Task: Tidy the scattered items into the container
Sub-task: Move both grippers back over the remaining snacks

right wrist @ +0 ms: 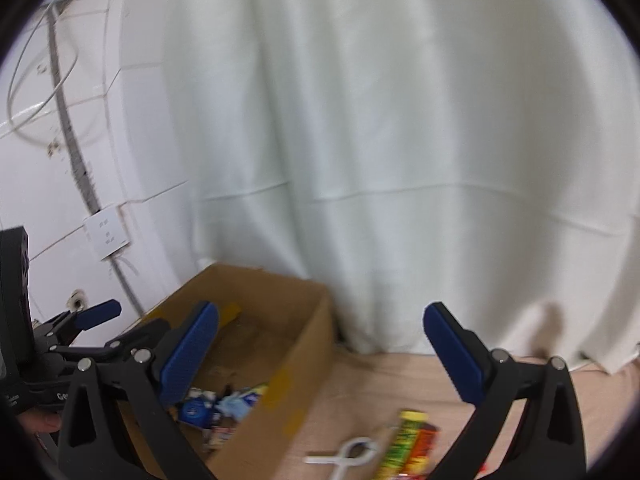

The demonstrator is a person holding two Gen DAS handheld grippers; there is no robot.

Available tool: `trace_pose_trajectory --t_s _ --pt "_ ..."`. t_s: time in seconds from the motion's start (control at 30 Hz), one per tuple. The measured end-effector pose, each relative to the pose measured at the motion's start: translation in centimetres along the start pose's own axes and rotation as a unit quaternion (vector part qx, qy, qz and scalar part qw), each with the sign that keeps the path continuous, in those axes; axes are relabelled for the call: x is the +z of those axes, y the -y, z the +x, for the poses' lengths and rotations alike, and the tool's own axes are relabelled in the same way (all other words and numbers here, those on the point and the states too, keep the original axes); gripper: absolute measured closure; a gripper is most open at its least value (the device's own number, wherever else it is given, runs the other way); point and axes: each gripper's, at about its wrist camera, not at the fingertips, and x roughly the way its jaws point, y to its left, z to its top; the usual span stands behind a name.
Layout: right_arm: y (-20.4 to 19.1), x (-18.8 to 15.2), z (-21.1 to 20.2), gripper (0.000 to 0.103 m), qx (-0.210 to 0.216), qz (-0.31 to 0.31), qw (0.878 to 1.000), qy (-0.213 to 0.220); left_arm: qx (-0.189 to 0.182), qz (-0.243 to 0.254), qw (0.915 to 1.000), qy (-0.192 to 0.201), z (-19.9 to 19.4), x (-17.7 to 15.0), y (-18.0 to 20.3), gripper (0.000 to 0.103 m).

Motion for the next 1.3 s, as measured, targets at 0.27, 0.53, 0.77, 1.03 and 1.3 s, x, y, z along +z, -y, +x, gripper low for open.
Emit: trace_pose_trajectory --t_s 0.27,0.53,0.77,1.03,1.3 --pt "6.9 -0.7 -4.2 0.000 -0.077 0.005 0.997 0.001 -0.041 0.017 0.9990 0.009 0.1 -0.6 7.7 0.000" --pt "12.4 -4.6 -5.1 0.000 -0.113 0.024 0.993 -0.025 -0.044 0.029 0.9983 -0.024 3.0 -4.6 12.2 0.000" --pt "14.8 -9.1 -3.4 0.000 -0.106 0.043 0.991 -0.067 -0.051 0.035 0.9961 -0.064 6.2 -10.0 13.4 0.000" --pt "15.3 -13.4 -0.7 0.000 -0.103 0.044 0.986 -0.123 -0.046 0.042 0.9928 -0.102 8.6 -13.9 13.1 0.000" --pt "15.5 -16.9 0.6 0.000 -0.106 0.044 0.980 -0.161 -0.042 0.031 0.9897 -0.133 10.0 -17.0 11.9 0.000"
